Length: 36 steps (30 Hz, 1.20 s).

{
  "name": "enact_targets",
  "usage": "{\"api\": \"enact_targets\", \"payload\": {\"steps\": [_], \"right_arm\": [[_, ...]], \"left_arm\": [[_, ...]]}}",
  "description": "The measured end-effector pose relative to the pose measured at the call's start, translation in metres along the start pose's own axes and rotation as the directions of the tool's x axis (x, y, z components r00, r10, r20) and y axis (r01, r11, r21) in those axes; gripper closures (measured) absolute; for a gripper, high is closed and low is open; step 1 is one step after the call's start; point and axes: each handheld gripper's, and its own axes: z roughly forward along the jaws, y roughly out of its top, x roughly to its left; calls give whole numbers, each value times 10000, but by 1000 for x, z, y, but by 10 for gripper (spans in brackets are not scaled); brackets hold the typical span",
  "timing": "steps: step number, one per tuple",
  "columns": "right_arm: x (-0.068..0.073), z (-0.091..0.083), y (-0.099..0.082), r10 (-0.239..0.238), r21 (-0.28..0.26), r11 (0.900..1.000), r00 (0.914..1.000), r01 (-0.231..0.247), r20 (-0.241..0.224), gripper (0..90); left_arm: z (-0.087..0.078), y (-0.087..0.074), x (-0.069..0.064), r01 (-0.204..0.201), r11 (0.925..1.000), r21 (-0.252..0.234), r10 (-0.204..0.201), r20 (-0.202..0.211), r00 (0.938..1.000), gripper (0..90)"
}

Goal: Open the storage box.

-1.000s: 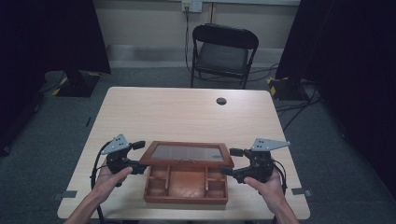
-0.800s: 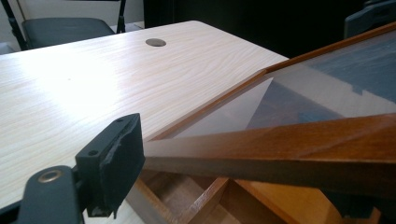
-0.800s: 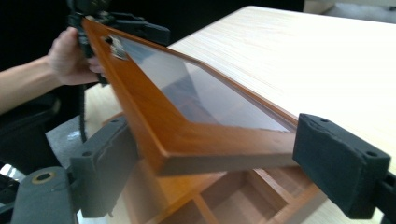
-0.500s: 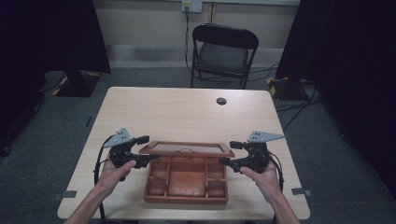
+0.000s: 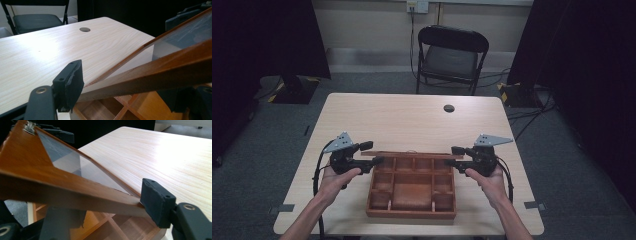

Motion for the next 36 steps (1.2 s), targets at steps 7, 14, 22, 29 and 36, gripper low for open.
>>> {"api": "enact_targets", "payload": {"steps": [7,14,22,29,36], "right_arm": [[-5,8,-2,105,174,9998,9998,-108,156,399],[-9,12,0,108,83,9999,9994,-111,333,428],[-18,15,0,291,30,9996,9984,-293,494,457],[-24,18,0,581,-59,9983,9972,-579,467,463],[-30,21,-1,668,-139,9977,9960,-661,594,494]], "left_arm": [[4,-2,5,120,9996,246,-120,30,9999,301],[7,2,11,299,9991,286,-302,93,9995,334],[13,6,13,157,9992,378,-154,-78,9999,390],[22,2,20,229,9978,625,-213,-251,9995,452],[26,0,26,212,9986,492,-196,-321,9993,478]]}}
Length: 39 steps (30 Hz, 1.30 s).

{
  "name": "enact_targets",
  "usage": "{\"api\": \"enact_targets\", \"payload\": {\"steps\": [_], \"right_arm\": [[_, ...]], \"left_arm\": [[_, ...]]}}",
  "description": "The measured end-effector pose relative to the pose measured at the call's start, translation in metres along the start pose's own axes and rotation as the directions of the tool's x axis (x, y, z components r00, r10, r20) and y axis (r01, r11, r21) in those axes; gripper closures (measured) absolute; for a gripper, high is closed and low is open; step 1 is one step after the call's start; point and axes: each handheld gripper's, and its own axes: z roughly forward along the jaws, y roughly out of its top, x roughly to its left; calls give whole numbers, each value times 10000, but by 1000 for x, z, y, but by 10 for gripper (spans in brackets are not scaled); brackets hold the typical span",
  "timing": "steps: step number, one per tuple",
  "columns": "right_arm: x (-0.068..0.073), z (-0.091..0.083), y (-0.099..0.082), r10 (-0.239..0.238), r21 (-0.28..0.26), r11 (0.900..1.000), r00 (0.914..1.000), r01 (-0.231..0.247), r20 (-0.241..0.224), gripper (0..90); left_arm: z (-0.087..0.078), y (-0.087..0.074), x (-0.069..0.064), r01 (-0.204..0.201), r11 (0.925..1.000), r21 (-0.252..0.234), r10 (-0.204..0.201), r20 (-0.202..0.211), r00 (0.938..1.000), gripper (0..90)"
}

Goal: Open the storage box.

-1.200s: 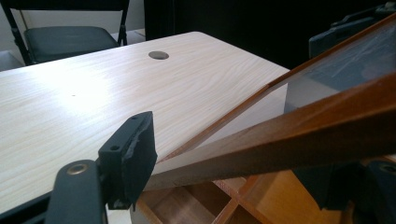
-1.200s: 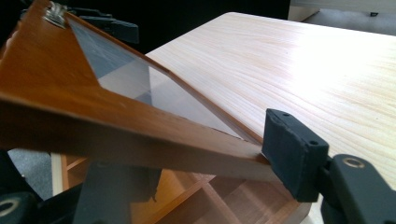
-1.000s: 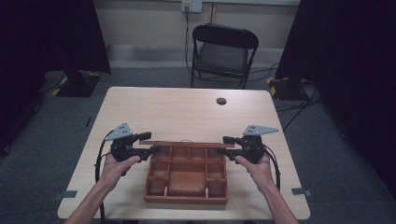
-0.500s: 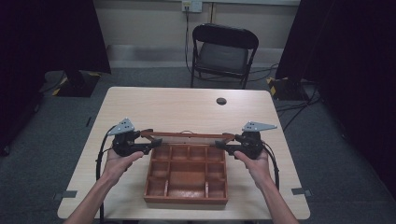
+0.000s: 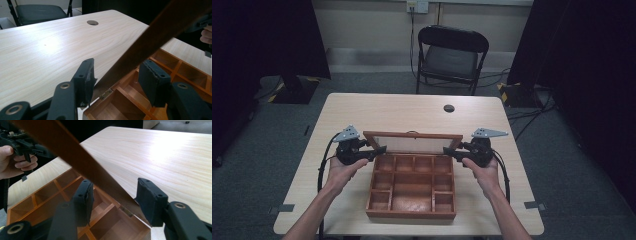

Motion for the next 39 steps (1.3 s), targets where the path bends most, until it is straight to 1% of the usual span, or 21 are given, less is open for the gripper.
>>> {"api": "enact_targets", "payload": {"steps": [1,2,6,10,13,16,18,20,25,28,30,31,37,39], "right_arm": [[-1,0,0,-17,-19,10000,10000,17,-3,499],[-2,1,0,28,-44,10000,10000,-28,16,503],[-6,4,0,55,61,10000,9999,-56,106,517],[-5,7,5,-110,155,9998,9997,107,208,522],[-5,10,9,-196,169,9997,9994,192,267,517],[-6,11,8,-164,89,9998,9996,162,235,520],[-7,13,8,-143,43,9999,9995,142,265,520],[-7,13,8,-157,36,9999,9995,156,270,519],[-9,18,6,-112,144,9998,9994,107,312,499],[-10,23,5,-56,157,9999,9997,52,240,488],[-11,25,4,86,68,9999,9999,-87,130,475],[-11,26,4,81,61,9999,9999,-81,115,475],[-13,29,4,114,-46,9999,9996,-112,269,479],[-14,30,4,134,-115,9998,9995,-131,270,481]], "left_arm": [[0,0,2,-113,9999,40,114,-96,9999,485],[1,0,2,-15,10000,48,16,-96,10000,492],[3,-1,5,32,10000,49,-32,-85,10000,502],[6,-3,9,284,9996,14,-284,-32,9996,510],[7,-3,12,335,9994,-34,-335,-4,9994,520],[8,-5,15,561,9984,-62,-560,157,9983,523],[10,-5,15,423,9991,0,-423,54,9991,528],[11,-6,15,383,9992,82,-383,3,9993,534],[13,-7,17,407,9991,120,-407,-4,9992,539],[13,-7,17,452,9988,173,-452,-18,9990,539],[13,-7,18,445,9989,175,-445,-5,9990,539],[13,-7,18,465,9988,171,-465,-8,9989,541],[15,-7,20,490,9987,109,-489,-81,9988,561],[15,-6,21,488,9986,207,-486,-98,9988,565]]}}
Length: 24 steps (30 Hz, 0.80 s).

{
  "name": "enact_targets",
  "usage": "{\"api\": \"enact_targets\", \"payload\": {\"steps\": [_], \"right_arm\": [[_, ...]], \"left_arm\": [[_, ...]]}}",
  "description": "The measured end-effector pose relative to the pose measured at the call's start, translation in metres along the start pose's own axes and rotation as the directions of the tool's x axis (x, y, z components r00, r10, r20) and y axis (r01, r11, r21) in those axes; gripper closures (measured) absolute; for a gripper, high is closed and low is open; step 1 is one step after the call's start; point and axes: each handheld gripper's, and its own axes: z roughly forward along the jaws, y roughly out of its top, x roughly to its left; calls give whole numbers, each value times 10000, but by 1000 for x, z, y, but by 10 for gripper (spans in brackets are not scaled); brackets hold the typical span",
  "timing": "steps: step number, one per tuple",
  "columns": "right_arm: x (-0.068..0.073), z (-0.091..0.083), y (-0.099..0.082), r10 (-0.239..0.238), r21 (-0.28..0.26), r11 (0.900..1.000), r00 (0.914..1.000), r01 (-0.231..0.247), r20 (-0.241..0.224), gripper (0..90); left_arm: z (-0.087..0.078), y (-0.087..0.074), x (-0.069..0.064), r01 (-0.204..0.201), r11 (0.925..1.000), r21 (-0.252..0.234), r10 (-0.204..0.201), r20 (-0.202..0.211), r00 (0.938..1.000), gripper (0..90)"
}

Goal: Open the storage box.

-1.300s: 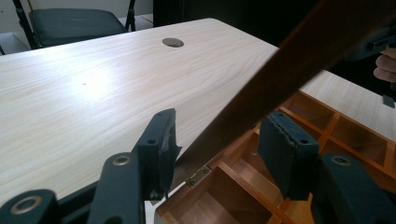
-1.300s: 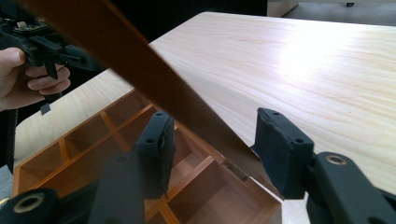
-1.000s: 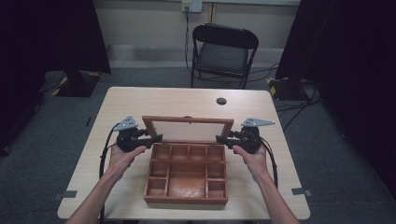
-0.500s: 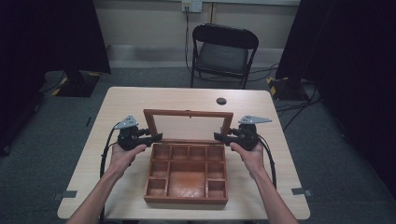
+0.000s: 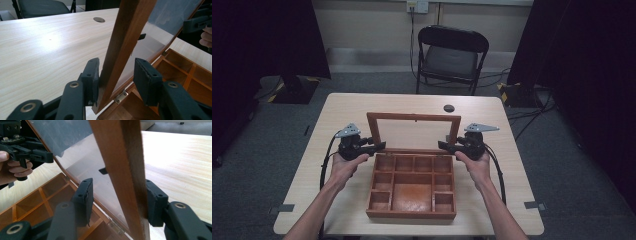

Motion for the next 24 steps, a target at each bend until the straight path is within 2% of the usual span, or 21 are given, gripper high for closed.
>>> {"api": "enact_targets", "payload": {"steps": [3,6,9,24], "right_arm": [[-1,2,0,30,-79,10000,10000,-29,70,483],[-4,4,0,52,-174,9998,9999,-49,156,489],[-5,5,0,94,-254,9996,9996,-87,268,492],[-10,13,6,163,-111,9998,9982,-157,572,495]], "left_arm": [[2,4,0,-97,9996,268,101,-127,9999,574],[3,2,3,164,9998,63,-163,-54,9999,577],[5,1,6,236,9997,-6,-236,-53,9997,586],[10,3,11,314,9994,172,-310,-219,9993,608]]}}
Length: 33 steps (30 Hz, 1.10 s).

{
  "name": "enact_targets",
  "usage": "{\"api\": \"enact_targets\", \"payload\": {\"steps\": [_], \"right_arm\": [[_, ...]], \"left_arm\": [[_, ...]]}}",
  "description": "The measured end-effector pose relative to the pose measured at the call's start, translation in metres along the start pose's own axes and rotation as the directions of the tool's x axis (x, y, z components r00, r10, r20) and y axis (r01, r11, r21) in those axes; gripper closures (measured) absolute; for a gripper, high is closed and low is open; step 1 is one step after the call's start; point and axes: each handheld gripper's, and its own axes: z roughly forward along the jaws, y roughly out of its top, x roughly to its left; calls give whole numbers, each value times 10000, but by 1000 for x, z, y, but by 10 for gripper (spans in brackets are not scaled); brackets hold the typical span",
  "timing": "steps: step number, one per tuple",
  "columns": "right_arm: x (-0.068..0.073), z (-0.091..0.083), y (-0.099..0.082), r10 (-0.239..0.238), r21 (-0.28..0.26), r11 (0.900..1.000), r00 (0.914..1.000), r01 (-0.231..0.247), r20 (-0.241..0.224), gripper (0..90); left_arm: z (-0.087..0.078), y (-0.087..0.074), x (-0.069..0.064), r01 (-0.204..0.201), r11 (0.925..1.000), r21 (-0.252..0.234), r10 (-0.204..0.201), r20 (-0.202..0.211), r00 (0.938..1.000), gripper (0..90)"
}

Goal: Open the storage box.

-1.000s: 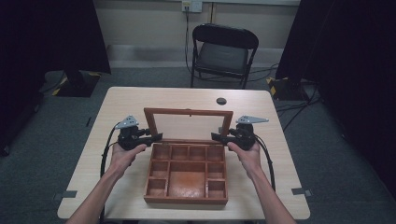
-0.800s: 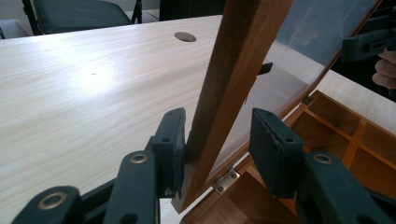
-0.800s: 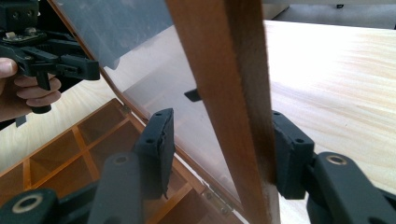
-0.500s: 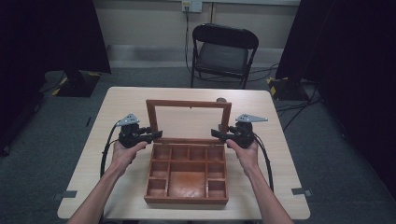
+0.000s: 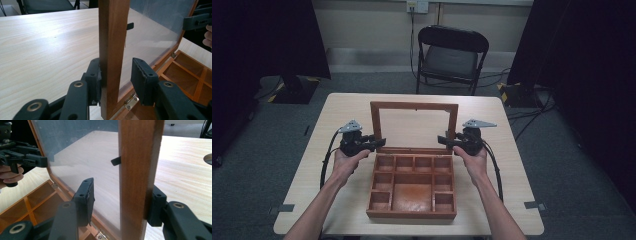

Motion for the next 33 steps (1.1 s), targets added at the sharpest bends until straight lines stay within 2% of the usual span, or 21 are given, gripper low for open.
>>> {"api": "enact_targets", "payload": {"steps": [6,8,16,18,19,21,23,33], "right_arm": [[-4,5,3,135,56,9999,9999,-135,53,492],[-5,6,2,217,-43,9998,9997,-216,79,492],[-10,13,1,497,-205,9986,9987,-494,136,478],[-10,15,0,625,-264,9977,9979,-621,169,473],[-11,16,-1,690,-286,9972,9975,-686,133,473],[-12,16,-1,711,-332,9969,9974,-708,96,472],[-11,17,-1,725,-297,9970,9973,-720,153,464],[-11,25,-4,701,-155,9975,9967,-695,411,383]], "left_arm": [[4,3,4,138,9998,174,-139,4,9999,609],[6,2,5,323,9994,127,-324,52,9995,609],[9,1,9,482,9987,182,-483,41,9988,607],[10,1,10,834,9965,97,-836,181,9963,596],[10,1,10,862,9962,123,-864,181,9961,586],[10,1,10,691,9974,197,-694,109,9975,580],[11,1,10,790,9967,166,-793,160,9967,570],[16,0,11,734,9964,421,-741,140,9972,506]]}}
